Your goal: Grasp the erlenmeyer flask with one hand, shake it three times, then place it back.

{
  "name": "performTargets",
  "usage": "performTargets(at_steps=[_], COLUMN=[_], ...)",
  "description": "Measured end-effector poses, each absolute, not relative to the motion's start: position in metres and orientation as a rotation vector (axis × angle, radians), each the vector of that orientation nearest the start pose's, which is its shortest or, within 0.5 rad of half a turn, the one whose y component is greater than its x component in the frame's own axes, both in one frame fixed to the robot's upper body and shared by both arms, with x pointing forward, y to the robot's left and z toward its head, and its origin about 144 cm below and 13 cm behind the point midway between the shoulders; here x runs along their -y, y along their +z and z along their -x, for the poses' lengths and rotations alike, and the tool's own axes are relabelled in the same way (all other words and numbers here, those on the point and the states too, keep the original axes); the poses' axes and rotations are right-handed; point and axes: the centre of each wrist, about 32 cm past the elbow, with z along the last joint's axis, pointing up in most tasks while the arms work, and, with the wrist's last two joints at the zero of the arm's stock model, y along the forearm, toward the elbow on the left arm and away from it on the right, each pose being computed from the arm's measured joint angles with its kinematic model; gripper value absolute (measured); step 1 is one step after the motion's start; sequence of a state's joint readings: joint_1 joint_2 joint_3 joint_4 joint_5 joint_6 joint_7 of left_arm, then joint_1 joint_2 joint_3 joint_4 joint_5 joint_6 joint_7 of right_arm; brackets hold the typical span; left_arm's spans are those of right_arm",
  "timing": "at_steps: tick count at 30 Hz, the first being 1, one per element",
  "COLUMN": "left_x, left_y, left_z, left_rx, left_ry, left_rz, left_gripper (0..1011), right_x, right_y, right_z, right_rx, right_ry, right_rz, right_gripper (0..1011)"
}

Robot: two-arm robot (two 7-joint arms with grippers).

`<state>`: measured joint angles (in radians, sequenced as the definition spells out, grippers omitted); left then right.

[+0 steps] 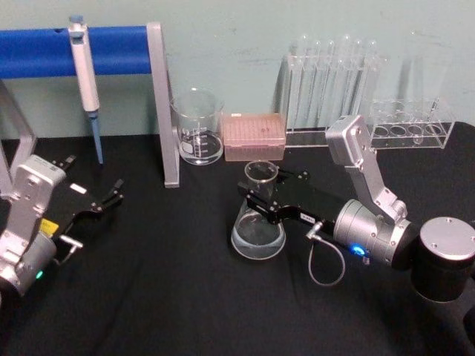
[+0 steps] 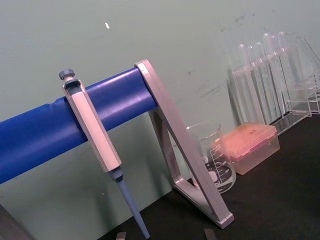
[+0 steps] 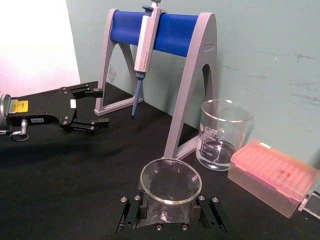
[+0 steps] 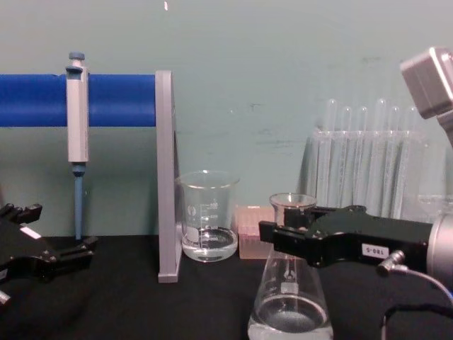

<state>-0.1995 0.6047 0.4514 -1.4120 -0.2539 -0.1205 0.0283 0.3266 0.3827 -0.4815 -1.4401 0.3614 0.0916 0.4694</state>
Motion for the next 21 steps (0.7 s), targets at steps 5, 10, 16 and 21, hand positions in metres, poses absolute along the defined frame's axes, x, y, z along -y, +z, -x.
performTargets(at_steps=[5,10,16,21], left_x=[-0.3097,-0.3097,-0.3097,-0.3097], left_y=[1.1398,1.1398,1.1398,1.1398], left_z=[-0.4886,-0.4886,-0.4886,-0.4886], left_rx=[0.285,0.285,0.285,0.285], left_ry=[1.248,1.248,1.248,1.248], left_rz=[-0.304,-0.304,-0.304,-0.305], left_gripper=[1001,1001,1001,1001], right_x=[0.2154,0.2158,0.2158,0.2157], right_y=[1.1786,1.1777,1.1771,1.1760], right_z=[-0.5230,-0.5233,-0.5235,-0.5237], right_rx=[0.012,0.008,0.004,-0.001], right_ry=[-0.722,-0.724,-0.725,-0.728], right_rz=[0.154,0.158,0.160,0.164], right_gripper=[451,451,451,451])
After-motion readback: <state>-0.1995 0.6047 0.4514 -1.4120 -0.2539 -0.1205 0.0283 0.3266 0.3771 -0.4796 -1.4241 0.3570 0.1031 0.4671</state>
